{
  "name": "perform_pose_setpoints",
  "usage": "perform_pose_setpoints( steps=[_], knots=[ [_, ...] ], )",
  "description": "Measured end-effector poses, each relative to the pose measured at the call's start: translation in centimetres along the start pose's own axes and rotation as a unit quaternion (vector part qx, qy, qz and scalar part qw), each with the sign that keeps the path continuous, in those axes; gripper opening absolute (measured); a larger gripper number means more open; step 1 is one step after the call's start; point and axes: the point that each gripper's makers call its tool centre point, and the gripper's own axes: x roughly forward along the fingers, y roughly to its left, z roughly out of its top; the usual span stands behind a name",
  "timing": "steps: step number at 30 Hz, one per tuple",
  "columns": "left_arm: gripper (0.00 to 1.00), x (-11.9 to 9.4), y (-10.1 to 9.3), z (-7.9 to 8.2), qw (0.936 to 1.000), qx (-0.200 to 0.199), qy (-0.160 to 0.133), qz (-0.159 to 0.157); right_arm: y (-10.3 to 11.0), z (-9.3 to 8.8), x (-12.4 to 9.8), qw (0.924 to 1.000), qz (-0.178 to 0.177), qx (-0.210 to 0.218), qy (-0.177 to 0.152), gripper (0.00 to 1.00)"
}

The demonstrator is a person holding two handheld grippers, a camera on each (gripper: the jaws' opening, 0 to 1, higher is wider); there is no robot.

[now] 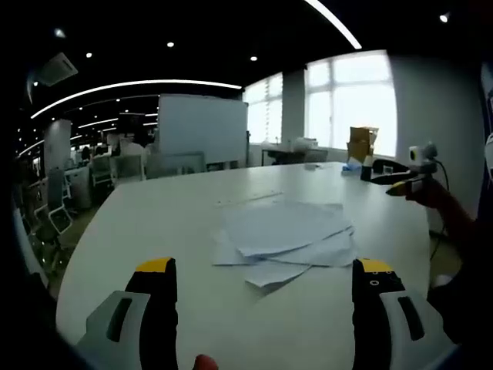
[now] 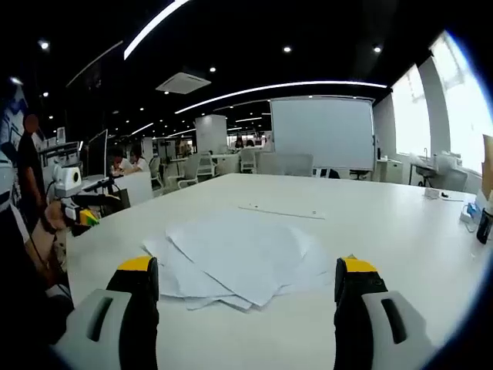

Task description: Organize the stack of printing papers by aligning and flattening the scattered papers on the table

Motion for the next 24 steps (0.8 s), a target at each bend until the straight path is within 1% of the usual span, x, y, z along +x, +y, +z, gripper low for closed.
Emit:
perform_pose_setpoints(
  steps=[11, 17, 24],
  knots=[
    [0.97, 0.2, -0.2, 0.1, 1.0, 0.001, -0.001, -0.003, 0.1, 1.4, 1.6, 0.9999, 0.005, -0.008, -0.01, 0.9],
    [0.97, 0.4, -0.2, -0.1, 1.0, -0.001, 0.002, -0.003, 0.2, 1.6, 2.5, 0.9999, 0.005, -0.013, -0.009, 0.9],
    [0.97, 0.5, -0.7, 0.0, 1.0, 0.0, 0.001, -0.007, 0.3, 2.1, 3.2, 0.9998, 0.009, -0.012, -0.013, 0.9]
  ],
)
